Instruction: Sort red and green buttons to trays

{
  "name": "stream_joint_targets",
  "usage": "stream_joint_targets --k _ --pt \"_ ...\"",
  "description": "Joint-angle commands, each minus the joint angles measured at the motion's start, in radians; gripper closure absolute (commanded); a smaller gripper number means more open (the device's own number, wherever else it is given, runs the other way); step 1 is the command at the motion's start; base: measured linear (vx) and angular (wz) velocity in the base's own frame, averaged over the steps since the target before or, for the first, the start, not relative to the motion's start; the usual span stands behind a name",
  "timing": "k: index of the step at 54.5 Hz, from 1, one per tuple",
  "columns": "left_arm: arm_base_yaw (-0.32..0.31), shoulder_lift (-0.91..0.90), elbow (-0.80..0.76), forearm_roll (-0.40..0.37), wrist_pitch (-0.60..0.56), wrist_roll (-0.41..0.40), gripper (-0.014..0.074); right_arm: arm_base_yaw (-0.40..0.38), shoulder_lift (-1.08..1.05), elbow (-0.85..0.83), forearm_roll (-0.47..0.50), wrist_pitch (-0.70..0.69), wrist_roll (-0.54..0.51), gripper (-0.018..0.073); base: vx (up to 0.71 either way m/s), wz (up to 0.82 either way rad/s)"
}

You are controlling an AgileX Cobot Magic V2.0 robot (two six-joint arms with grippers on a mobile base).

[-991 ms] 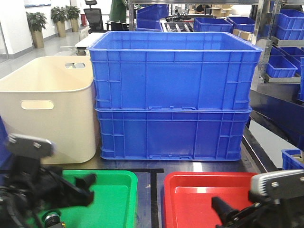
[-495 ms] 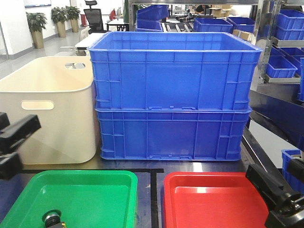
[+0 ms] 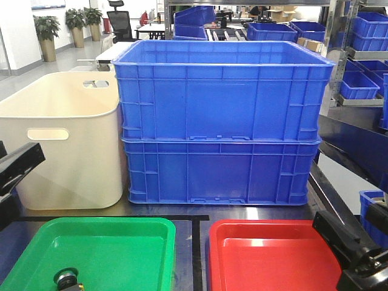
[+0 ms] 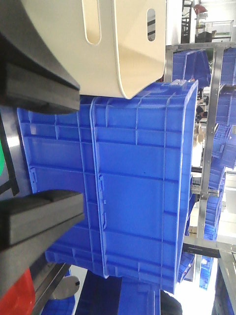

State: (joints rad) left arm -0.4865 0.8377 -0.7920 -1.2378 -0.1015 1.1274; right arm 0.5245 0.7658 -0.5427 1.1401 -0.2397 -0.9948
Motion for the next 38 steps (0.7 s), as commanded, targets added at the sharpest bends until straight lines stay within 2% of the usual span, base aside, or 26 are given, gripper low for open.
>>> stream_joint_targets --k 1,15,18,23,24,27,29,30,32,35,36,38 --pt "-0.006 -0.004 -0.034 0.009 -0.017 -0.001 0.0134 -0.001 -0.005 -0.03 -0.023 -0.037 -0.008 -0.0004 0.0 0.0" --pt "-0.006 -0.008 -0.034 0.023 -0.006 -0.001 0.0136 -0.001 -0.005 -0.03 -0.023 -0.037 -0.008 -0.0004 0.0 0.0" --pt "-0.006 -0.021 -0.034 0.074 0.013 -0.009 0.0146 -0.001 -0.005 -0.03 -0.023 -0.037 -0.008 -0.0004 0.0 0.0" --pt "-0.006 -0.042 -0.034 0.237 0.041 -0.086 0.0203 -0.001 -0.005 -0.03 -0.023 -0.037 -0.008 -0.0004 0.0 0.0" --pt "-0.006 -0.046 -0.034 0.268 0.047 -0.123 0.0226 -0.001 -0.005 -0.03 -0.023 -0.037 -0.008 -0.0004 0.0 0.0" --pt "-0.006 -0.059 -0.034 0.429 0.062 -0.252 0.0309 -0.001 -0.005 -0.03 -0.023 -0.037 -0.008 -0.0004 0.0 0.0" --pt "-0.006 -0.069 -0.034 0.558 0.079 -0.387 0.0372 -0.001 -0.005 -0.03 -0.023 -0.037 -0.008 -0.0004 0.0 0.0" --pt "-0.006 -0.072 -0.034 0.604 0.083 -0.408 0.0395 -0.001 -0.005 -0.03 -0.023 -0.037 -0.008 -0.0004 0.0 0.0" --pt "-0.006 -0.082 -0.034 0.752 0.117 -0.561 0.0461 -0.001 -0.005 -0.03 -0.023 -0.037 -0.008 -0.0004 0.0 0.0" --pt "-0.006 -0.098 -0.034 0.951 0.171 -0.729 0.0548 -0.001 -0.005 -0.03 -0.023 -0.037 -0.008 -0.0004 0.0 0.0" --pt "-0.006 -0.102 -0.034 0.989 0.195 -0.826 0.059 -0.001 -0.005 -0.03 -0.023 -0.037 -0.008 -0.0004 0.0 0.0" --pt "-0.006 -0.111 -0.034 1.076 0.236 -0.939 0.0605 -0.001 -0.005 -0.03 -0.023 -0.037 -0.008 -0.0004 0.0 0.0"
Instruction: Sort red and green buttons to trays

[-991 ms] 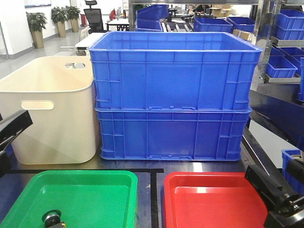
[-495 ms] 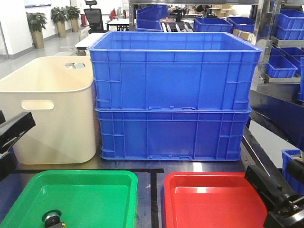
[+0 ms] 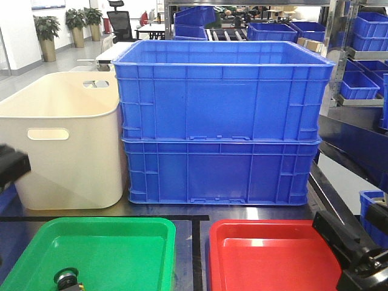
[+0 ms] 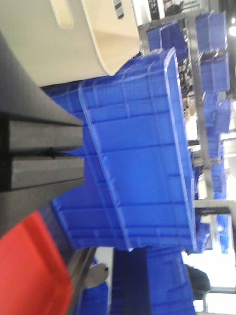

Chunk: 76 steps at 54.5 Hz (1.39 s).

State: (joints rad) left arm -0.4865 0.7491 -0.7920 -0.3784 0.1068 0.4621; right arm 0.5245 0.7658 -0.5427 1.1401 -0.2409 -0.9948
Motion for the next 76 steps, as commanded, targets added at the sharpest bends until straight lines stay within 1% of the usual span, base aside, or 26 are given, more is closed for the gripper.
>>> stream_joint_targets --k 1,3,4,5,7,10,12,13,16,20,23,28,30,35,37,40,49,52,55,64,76 --pt "-0.006 -0.027 -0.034 0.263 0.054 -0.338 0.0605 -0.001 -0.005 -0.03 -0.023 -0.036 -0.008 -0.0004 0.0 0.0" --pt "-0.006 -0.036 -0.034 0.342 0.105 -0.455 0.0605 -0.001 -0.005 -0.03 -0.023 -0.036 -0.008 -0.0004 0.0 0.0" --pt "-0.006 -0.04 -0.034 0.365 0.114 -0.472 0.0604 -0.001 -0.005 -0.03 -0.023 -0.036 -0.008 -0.0004 0.0 0.0" --pt "-0.006 -0.046 -0.034 0.397 0.147 -0.538 0.0605 -0.001 -0.005 -0.03 -0.023 -0.036 -0.008 -0.0004 0.0 0.0" --pt "-0.006 -0.061 -0.034 0.445 0.194 -0.607 0.0603 -0.001 -0.005 -0.03 -0.023 -0.036 -0.008 -0.0004 0.0 0.0" --pt "-0.006 -0.09 -0.03 0.487 0.241 -0.688 0.0603 -0.001 -0.005 -0.03 -0.023 -0.036 -0.008 -0.0004 0.0 0.0" --pt "-0.006 -0.106 -0.018 0.508 0.241 -0.707 0.0603 -0.001 -0.005 -0.03 -0.023 -0.036 -0.008 -0.0004 0.0 0.0" --pt "-0.002 -0.135 0.011 0.535 0.226 -0.703 0.0602 -0.001 -0.005 -0.03 -0.023 -0.036 -0.008 -0.0004 0.0 0.0" --pt "0.023 -0.182 0.074 0.556 0.163 -0.694 0.0602 -0.001 -0.005 -0.03 -0.023 -0.036 -0.008 -0.0004 0.0 0.0" --pt "0.084 -0.258 0.183 0.555 0.054 -0.694 0.0601 -0.001 -0.005 -0.03 -0.023 -0.036 -0.008 -0.0004 0.0 0.0" --pt "0.137 -0.326 0.298 0.554 -0.045 -0.695 0.0601 -0.001 -0.005 -0.03 -0.023 -0.036 -0.008 -0.0004 0.0 0.0" --pt "0.222 -0.428 0.443 0.544 -0.16 -0.696 0.06 -0.001 -0.005 -0.03 -0.023 -0.036 -0.008 -0.0004 0.0 0.0" --pt "0.251 -0.474 0.5 0.526 -0.183 -0.696 0.06 -0.001 -0.005 -0.03 -0.023 -0.036 -0.008 -0.0004 0.0 0.0" --pt "0.325 -0.574 0.606 0.466 -0.184 -0.695 0.06 -0.001 -0.005 -0.03 -0.023 -0.036 -0.008 -0.0004 0.0 0.0" --pt "0.349 -0.611 0.638 0.441 -0.184 -0.695 0.06 -0.001 -0.005 -0.03 -0.023 -0.036 -0.008 -0.0004 0.0 0.0" --pt "0.374 -0.651 0.684 0.423 -0.185 -0.695 0.06 -0.001 -0.005 -0.03 -0.023 -0.036 -0.008 -0.0004 0.0 0.0" --pt "0.409 -0.769 0.802 0.424 -0.188 -0.694 0.06 -0.001 -0.005 -0.03 -0.023 -0.036 -0.008 -0.0004 0.0 0.0" --pt "0.413 -0.778 0.799 0.424 -0.121 -0.694 0.06 -0.001 -0.005 -0.03 -0.023 -0.036 -0.008 -0.0004 0.0 0.0" --pt "0.413 -0.774 0.799 0.424 -0.107 -0.694 0.06 -0.001 -0.005 -0.03 -0.023 -0.035 -0.008 -0.0004 0.0 0.0" --pt "0.413 -0.775 0.799 0.424 -0.141 -0.696 0.06 -0.001 -0.005 -0.03 -0.023 -0.035 -0.008 -0.0004 0.0 0.0" --pt "0.413 -0.775 0.799 0.424 -0.143 -0.696 0.06 -0.001 -0.005 -0.03 -0.023 -0.035 -0.008 -0.0004 0.0 0.0"
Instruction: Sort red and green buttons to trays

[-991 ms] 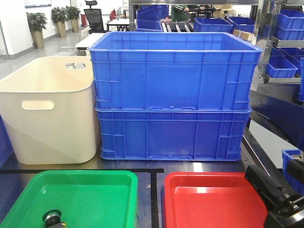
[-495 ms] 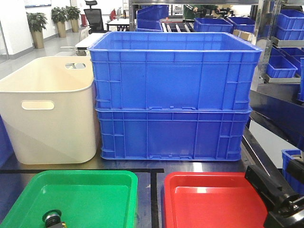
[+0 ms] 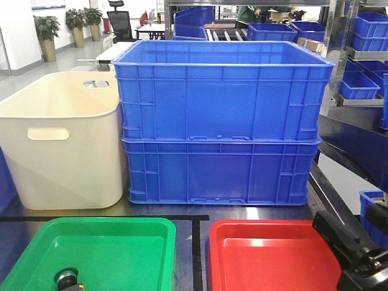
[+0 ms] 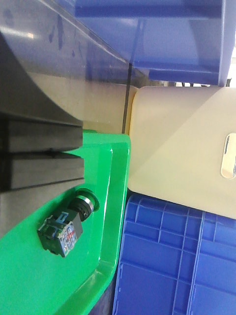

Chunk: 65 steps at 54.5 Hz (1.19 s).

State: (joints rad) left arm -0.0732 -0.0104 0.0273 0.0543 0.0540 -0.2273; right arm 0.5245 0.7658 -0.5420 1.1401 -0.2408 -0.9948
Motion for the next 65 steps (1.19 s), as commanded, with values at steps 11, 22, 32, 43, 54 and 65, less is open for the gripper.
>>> stream_joint_targets --k 11,22,32,43,54,65 --pt "0.0 -0.015 -0.02 -0.009 -0.09 -0.007 0.06 -0.001 -0.005 -0.031 -0.023 -0.035 -0.008 -0.0004 0.0 0.0" --pt "0.0 -0.015 -0.02 -0.009 -0.09 -0.007 0.06 -0.001 -0.005 -0.031 -0.023 -0.035 -0.008 -0.0004 0.0 0.0" --pt "0.0 -0.015 -0.02 -0.009 -0.09 -0.007 0.06 -0.001 -0.005 -0.031 -0.023 -0.035 -0.008 -0.0004 0.0 0.0" --pt "0.0 -0.015 -0.02 -0.009 -0.09 -0.007 0.06 -0.001 -0.005 -0.031 -0.023 -0.035 -0.008 -0.0004 0.0 0.0" --pt "0.0 -0.015 -0.02 -0.009 -0.09 -0.007 0.06 -0.001 -0.005 -0.031 -0.023 -0.048 -0.011 -0.0004 0.0 0.0" --pt "0.0 -0.015 -0.02 -0.009 -0.09 -0.007 0.06 -0.001 -0.005 -0.031 -0.085 -0.017 0.003 0.0064 0.0 0.0"
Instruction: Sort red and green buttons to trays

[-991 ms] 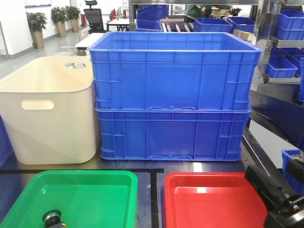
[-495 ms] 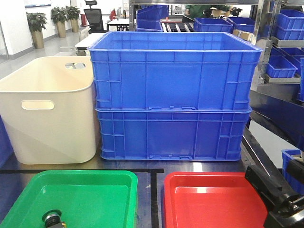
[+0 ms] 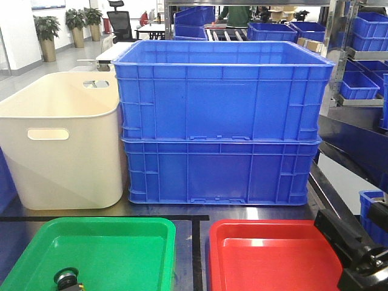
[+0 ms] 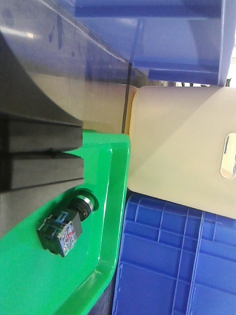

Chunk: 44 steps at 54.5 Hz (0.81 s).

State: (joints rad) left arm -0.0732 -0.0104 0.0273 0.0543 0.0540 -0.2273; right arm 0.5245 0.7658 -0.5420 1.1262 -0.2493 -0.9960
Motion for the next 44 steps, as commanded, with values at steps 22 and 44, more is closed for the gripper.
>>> stream_joint_targets --k 22,44 --pt "0.0 -0.015 -0.02 -0.009 -0.09 -0.007 0.0599 -0.001 -0.101 -0.03 -0.919 0.164 0.735 0.0573 0.0 0.0" --pt "0.0 -0.015 -0.02 -0.009 -0.09 -0.007 0.0599 -0.169 -0.522 0.259 -1.148 0.307 1.103 0.0571 0.0 0.0"
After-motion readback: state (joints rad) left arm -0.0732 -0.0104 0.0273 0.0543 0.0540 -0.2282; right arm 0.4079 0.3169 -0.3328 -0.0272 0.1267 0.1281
